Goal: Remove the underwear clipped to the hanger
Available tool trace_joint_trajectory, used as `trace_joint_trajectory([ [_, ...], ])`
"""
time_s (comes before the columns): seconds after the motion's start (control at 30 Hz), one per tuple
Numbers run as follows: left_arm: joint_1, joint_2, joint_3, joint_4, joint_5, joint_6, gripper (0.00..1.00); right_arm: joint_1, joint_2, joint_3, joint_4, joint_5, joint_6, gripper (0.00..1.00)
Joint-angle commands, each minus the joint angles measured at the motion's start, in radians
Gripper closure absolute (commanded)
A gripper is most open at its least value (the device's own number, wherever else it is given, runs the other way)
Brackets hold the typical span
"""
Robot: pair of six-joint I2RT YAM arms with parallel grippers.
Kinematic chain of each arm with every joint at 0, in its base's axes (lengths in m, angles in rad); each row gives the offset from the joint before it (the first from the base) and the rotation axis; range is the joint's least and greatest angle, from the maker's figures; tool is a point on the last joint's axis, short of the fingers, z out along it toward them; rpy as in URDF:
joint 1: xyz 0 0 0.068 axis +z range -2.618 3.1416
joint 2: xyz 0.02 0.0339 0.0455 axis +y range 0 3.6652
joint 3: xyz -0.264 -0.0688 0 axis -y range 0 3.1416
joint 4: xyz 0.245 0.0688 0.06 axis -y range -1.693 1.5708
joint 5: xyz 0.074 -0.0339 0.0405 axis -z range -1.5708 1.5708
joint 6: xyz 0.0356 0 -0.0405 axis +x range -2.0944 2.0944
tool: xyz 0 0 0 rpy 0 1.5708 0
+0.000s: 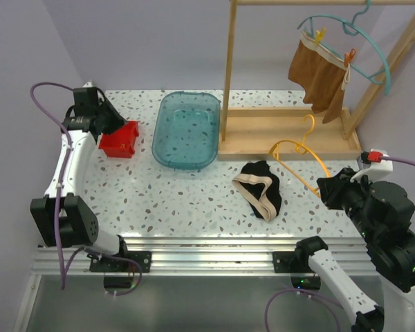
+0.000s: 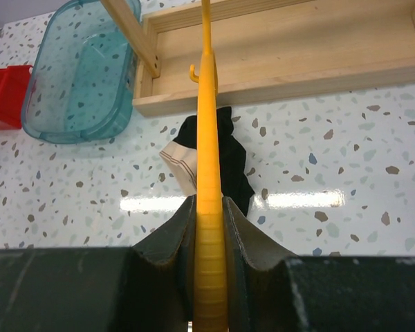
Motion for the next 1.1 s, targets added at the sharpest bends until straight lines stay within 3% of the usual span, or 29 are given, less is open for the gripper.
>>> trace_joint_trajectory([
  [0.0,0.043,0.079,0.11,0.017,-0.113,0.073,1.0,-0.002,-0.013,0.013,0.022,-0.02,0.013,1.0],
  [0.07,0.064,0.142,0.143,0.038,-0.116,0.074,1.0,-0.002,-0.019,0.02,0.015,-0.029,0.016,1.0],
  [0.2,0.095,0.254,0.215,0.037,-0.079,0.065,0.79,-0.002,-0.022,0.04,-0.01,-0.029,0.02,1.0],
  [0.3,0.096,0.322,0.278,-0.006,-0.095,0.071,0.35,-0.002,-0.025,0.052,-0.027,-0.018,0.021,1.0],
  [0.43,0.096,0.339,0.296,-0.008,-0.101,0.077,0.04,-0.002,-0.029,0.058,-0.031,-0.023,0.022,1.0],
  [0.47,0.096,0.337,0.295,-0.009,-0.102,0.079,0.0,-0.004,-0.031,0.06,-0.033,-0.023,0.024,1.0],
  [0.6,0.096,0.307,0.281,-0.012,-0.073,0.081,0.0,-0.002,-0.029,0.061,-0.054,-0.018,0.027,1.0],
  [0.77,0.096,0.153,0.213,-0.005,0.006,0.084,0.0,-0.002,-0.017,0.089,-0.152,-0.076,-0.004,0.96],
  [0.93,0.098,-0.047,0.134,-0.017,0.131,0.062,0.0,-0.002,-0.036,0.167,-0.223,-0.117,-0.013,0.77],
  [1.03,0.096,-0.166,0.036,0.026,0.229,0.019,0.0,-0.002,-0.036,0.201,-0.251,-0.095,-0.006,1.0],
  [1.07,0.096,-0.195,0.003,0.04,0.275,-0.008,0.0,-0.002,-0.036,0.202,-0.24,-0.121,-0.009,1.0],
])
